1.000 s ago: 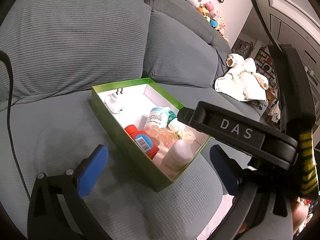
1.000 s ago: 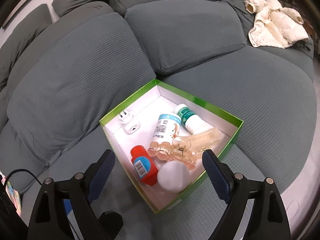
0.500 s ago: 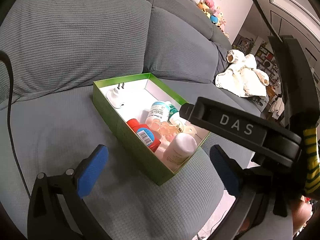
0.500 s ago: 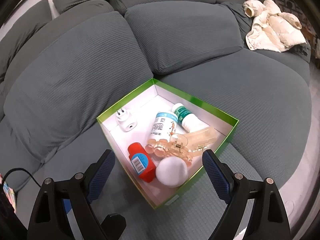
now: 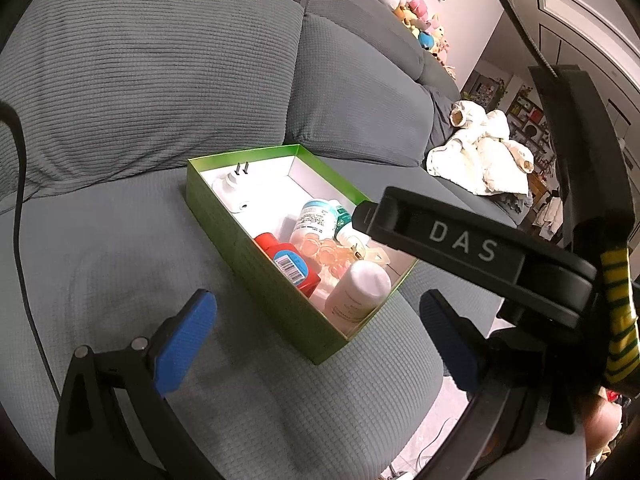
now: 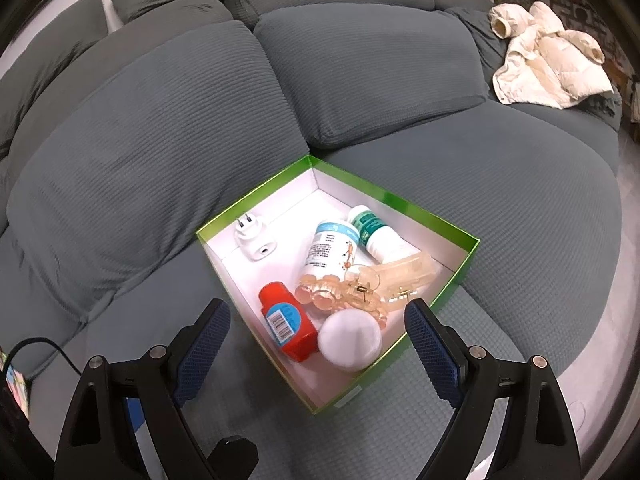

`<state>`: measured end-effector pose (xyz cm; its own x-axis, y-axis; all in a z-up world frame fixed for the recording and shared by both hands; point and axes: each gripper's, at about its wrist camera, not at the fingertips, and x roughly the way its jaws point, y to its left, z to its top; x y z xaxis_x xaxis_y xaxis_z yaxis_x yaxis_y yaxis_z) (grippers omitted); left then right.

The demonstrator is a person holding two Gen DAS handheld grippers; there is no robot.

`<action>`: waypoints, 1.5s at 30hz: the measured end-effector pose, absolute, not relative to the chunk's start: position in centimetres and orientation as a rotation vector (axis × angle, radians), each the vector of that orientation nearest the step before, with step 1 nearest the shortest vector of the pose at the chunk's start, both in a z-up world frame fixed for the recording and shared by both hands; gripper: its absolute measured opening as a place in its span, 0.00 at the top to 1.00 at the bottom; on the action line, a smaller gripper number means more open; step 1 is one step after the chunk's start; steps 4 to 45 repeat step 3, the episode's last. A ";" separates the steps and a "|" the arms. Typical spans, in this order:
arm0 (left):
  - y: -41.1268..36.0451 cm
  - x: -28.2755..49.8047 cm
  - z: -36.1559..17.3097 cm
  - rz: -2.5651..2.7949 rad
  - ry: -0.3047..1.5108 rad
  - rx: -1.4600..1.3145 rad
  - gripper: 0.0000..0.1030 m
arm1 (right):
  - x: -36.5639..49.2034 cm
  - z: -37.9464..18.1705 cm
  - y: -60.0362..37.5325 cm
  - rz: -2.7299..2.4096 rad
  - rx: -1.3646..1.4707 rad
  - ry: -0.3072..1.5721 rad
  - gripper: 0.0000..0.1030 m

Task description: Organize rigid objects

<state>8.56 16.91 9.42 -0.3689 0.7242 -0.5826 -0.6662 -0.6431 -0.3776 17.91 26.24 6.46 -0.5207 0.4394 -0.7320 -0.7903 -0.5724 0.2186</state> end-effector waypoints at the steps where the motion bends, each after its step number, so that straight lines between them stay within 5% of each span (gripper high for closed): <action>1: 16.8 8.6 9.4 2.073 -0.099 -0.933 0.02 | 17.8 6.5 26.1 2.123 -0.818 0.701 0.13; 45: 16.5 8.6 9.5 2.080 -0.099 -0.933 0.01 | 17.8 6.5 25.8 2.121 -0.819 0.694 0.13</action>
